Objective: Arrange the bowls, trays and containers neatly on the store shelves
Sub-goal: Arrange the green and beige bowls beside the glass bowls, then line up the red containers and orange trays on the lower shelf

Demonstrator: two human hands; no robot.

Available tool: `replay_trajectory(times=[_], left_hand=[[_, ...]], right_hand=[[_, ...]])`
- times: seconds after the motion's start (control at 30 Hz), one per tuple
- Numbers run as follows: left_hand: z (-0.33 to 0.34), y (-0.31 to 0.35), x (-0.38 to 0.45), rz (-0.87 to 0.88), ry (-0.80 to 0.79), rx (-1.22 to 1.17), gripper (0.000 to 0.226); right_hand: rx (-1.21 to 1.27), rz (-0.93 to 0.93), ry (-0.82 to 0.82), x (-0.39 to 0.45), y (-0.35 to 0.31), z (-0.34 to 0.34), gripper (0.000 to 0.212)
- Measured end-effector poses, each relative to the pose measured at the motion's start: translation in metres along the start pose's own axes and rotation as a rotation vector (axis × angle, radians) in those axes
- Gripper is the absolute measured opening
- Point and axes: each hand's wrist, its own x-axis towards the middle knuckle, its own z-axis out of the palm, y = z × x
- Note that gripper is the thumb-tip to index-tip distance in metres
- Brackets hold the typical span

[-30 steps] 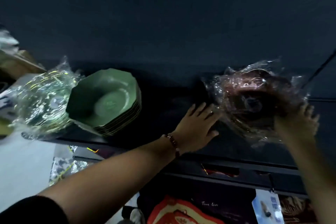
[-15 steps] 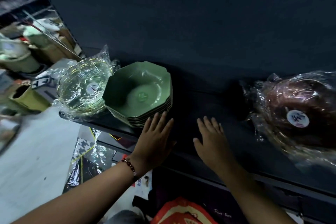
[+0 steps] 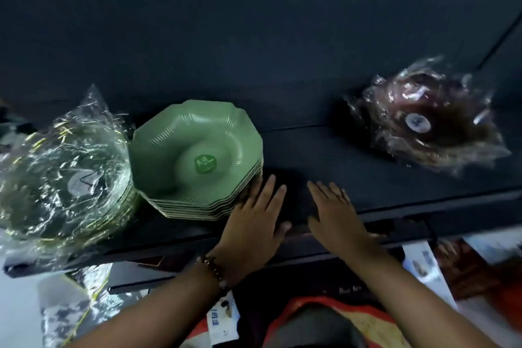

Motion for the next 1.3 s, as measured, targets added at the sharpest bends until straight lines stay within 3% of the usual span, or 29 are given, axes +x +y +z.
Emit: replay_trajectory(times=[0.17,0.43,0.67,0.9,1.0,1.13,1.3], left_hand=[[-0.021,-0.036,-0.021,0.276,0.019,-0.065,0.067],[0.002,-0.038,-0.046,0.346,-0.003,-0.055,0.064],[0.145,-0.012,-0.056,0.415,0.0,-0.035,0.058],[0.311,0.018,0.016,0.424,0.096,0.009,0.066],[0.358,0.022,0.038,0.419,0.206,0.047,0.067],[0.387,0.005,0.043,0.384,0.258,0.107,0.067],[0.389,-0.049,-0.009,0.344,0.258,0.162,0.066]], right_hand=[[0.034,0.266,0.04,-0.037,-0.06,0.011,0.072],[0.059,0.35,0.083,-0.07,-0.056,0.026,0.062],[0.045,0.282,0.161,-0.09,0.019,0.129,0.064],[-0.051,0.269,0.305,-0.062,0.14,0.265,0.066],[-0.118,0.251,0.345,-0.042,0.172,0.303,0.068],[-0.158,0.231,0.352,-0.028,0.176,0.331,0.071],[-0.115,0.171,0.385,-0.044,0.131,0.366,0.069]])
